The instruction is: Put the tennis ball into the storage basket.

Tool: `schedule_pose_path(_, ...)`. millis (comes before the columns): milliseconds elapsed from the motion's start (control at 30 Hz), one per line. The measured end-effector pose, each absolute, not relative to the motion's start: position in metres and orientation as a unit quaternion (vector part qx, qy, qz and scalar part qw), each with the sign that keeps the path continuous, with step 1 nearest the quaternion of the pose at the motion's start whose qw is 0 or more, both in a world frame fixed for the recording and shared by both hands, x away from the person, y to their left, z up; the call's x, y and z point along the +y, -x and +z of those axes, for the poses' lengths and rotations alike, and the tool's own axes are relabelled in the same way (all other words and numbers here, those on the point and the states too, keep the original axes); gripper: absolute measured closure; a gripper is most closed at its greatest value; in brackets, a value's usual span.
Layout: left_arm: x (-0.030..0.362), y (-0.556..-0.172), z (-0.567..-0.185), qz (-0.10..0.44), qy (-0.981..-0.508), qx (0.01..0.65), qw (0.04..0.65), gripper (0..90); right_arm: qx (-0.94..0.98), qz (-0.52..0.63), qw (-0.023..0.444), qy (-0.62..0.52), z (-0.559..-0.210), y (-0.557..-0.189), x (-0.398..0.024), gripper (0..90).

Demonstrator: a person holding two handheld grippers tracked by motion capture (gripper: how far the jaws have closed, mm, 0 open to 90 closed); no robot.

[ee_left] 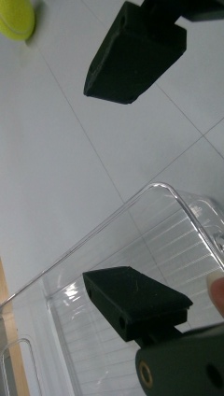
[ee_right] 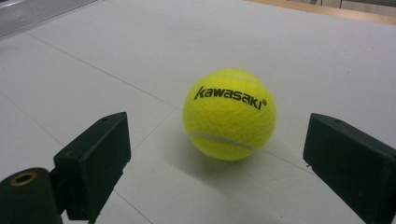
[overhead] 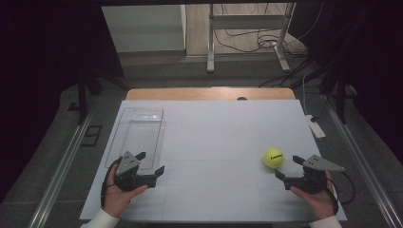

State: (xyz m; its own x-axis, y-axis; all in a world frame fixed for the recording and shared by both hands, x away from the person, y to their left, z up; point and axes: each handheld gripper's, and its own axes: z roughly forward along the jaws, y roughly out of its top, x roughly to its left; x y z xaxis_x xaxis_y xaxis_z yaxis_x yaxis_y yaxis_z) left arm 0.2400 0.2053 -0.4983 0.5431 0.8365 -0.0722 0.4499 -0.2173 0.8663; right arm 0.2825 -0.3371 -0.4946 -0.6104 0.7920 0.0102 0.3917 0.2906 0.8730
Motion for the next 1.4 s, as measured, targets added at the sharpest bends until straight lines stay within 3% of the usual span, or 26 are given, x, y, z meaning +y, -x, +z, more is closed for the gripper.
schedule_pose_path(1400, 0.174, -0.253, -0.478, 0.172, -0.779, 0.392, 0.458, 12.6, 0.771, 0.454, 0.221, -0.388, -0.495, -0.280, -0.341, 8.5)
